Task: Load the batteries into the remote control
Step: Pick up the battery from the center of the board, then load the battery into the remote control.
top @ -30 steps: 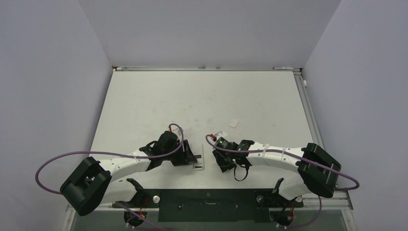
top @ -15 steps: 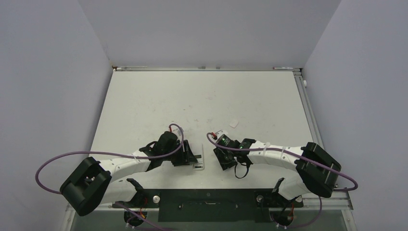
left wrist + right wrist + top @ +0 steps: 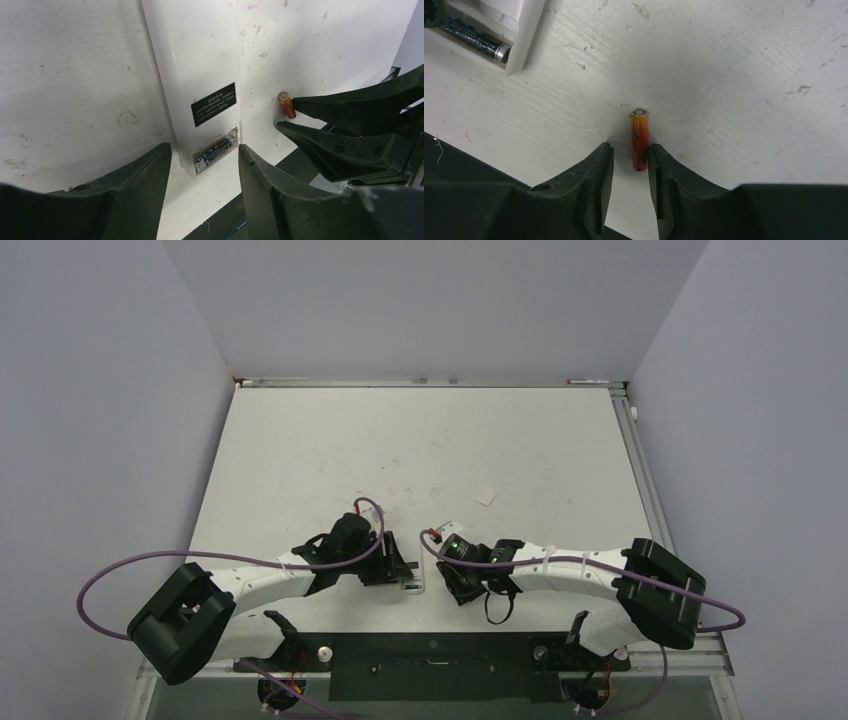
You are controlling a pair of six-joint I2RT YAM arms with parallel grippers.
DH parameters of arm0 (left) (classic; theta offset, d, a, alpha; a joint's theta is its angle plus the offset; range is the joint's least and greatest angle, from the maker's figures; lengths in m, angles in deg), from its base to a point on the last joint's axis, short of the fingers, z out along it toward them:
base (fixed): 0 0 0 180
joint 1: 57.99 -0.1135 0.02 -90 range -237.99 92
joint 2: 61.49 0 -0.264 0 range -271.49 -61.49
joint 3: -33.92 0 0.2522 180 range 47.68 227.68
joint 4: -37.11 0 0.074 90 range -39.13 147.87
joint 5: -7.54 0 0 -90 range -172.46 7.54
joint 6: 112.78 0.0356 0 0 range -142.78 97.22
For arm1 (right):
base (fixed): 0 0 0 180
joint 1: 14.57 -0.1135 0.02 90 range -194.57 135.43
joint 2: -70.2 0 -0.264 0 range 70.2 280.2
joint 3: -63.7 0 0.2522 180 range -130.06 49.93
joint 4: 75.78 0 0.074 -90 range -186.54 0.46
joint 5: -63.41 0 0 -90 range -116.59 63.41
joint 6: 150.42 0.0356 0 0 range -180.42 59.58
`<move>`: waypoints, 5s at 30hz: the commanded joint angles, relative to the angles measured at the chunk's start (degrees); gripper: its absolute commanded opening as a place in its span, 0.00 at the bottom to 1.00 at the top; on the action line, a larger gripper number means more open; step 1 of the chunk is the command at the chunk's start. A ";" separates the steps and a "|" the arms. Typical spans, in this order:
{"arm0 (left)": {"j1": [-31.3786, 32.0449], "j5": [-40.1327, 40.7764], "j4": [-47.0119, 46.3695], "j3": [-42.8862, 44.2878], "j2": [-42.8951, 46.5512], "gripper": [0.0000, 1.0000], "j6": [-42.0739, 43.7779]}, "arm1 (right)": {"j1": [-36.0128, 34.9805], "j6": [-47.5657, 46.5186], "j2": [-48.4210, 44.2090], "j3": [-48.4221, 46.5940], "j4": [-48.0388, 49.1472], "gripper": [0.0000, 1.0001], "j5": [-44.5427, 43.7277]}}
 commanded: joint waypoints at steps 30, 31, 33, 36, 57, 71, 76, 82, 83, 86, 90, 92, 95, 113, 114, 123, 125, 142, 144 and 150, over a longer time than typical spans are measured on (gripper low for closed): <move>0.57 2.61 6.44 -2.51 4.10 0.54 -0.40 | -3.61 -9.32 0.04 -10.95 -7.23 0.08 -6.11; 0.53 3.59 7.22 -2.73 5.37 0.54 -0.65 | -3.61 -11.16 0.41 -11.43 -6.74 0.08 -5.06; 0.37 5.33 9.18 -3.21 8.10 0.56 -1.39 | -3.61 -15.18 1.53 -12.50 -5.80 0.08 -2.61; 0.30 8.42 12.63 -4.54 12.99 0.59 -2.98 | -3.48 -21.23 4.27 -15.09 -6.20 0.09 1.34; -1.42 15.61 23.44 -10.60 34.04 0.64 -8.92 | -3.35 -40.03 20.50 -30.19 -10.67 0.11 11.51; -1.69 15.31 21.38 -10.96 32.98 0.65 -8.44 | -4.11 -40.99 22.28 -30.78 -11.24 0.18 11.18; -1.73 13.44 20.56 -11.06 32.16 0.65 -8.18 | -4.54 -41.18 21.90 -31.18 -11.26 0.23 10.70; -1.68 12.33 18.86 -11.45 31.31 0.65 -7.96 | -4.63 -39.27 19.76 -31.46 -9.97 0.25 6.62; -1.73 12.06 18.51 -11.42 31.00 0.65 -7.84 | -4.66 -38.53 18.95 -31.31 -9.43 0.25 5.42; -1.68 11.59 17.81 -11.21 30.09 0.66 -7.38 | -4.50 -35.99 15.99 -30.73 -7.98 0.26 2.57; -1.68 10.90 16.52 -10.91 28.52 0.66 -6.91 | -4.38 -32.05 12.08 -29.08 -7.08 0.26 -1.78; -1.68 10.59 15.88 -10.60 27.50 0.66 -6.67 | -4.36 -29.95 9.97 -27.63 -6.53 0.26 -3.67; -1.68 10.39 15.80 -9.52 25.72 0.66 -5.54 | -4.40 -25.01 5.88 -24.46 -3.96 0.26 -8.32; -1.77 5.60 7.63 -4.12 13.62 0.66 -1.68 | 0.60 -3.17 -10.47 -7.10 9.93 0.42 -16.12; -1.77 5.37 6.97 -4.08 13.13 0.66 -1.51 | 0.63 -2.05 -10.71 -6.55 9.91 0.42 -15.67; -1.80 3.70 2.66 -3.90 8.08 0.65 -0.66 | -0.02 8.70 -14.45 0.21 12.79 0.41 -11.42; -1.78 3.23 0.38 -4.07 7.08 0.65 -0.76 | -0.54 10.66 -13.62 0.64 12.89 0.41 -11.32; -1.68 -0.20 -3.01 -6.60 5.18 0.44 -1.78 | -2.43 20.38 -3.47 0.44 17.34 0.34 -8.10; -1.68 -0.27 -3.29 -7.02 5.48 0.43 -1.88 | -2.62 21.00 -3.13 0.20 17.66 0.34 -7.71; -1.69 -0.57 -3.79 -7.35 5.93 0.41 -2.06 | -3.49 23.15 -2.16 0.01 17.95 0.33 -6.79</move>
